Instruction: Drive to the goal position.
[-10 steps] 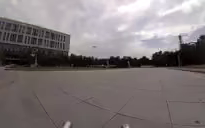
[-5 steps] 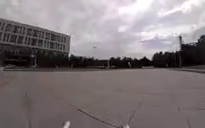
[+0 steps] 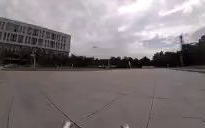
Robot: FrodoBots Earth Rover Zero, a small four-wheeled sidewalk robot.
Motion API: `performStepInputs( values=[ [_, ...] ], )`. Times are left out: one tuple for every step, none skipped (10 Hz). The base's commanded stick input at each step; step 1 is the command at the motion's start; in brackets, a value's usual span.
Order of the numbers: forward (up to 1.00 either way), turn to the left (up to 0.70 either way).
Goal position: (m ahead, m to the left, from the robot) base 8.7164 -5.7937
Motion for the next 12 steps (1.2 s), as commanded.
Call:
performStepInputs(
  values=[
    [0.70,0.00],
    [0.70,0.00],
    [0.70,0.00],
    [0.70,0.00],
    [0.70,0.00],
    [0.70,0.00],
    [0.70,0.00],
    [0.70,-0.04],
    [0.70,-0.22],
    [0.70,-0.33],
    [0.70,-0.32],
    [0.70,-0.29]
  ],
)
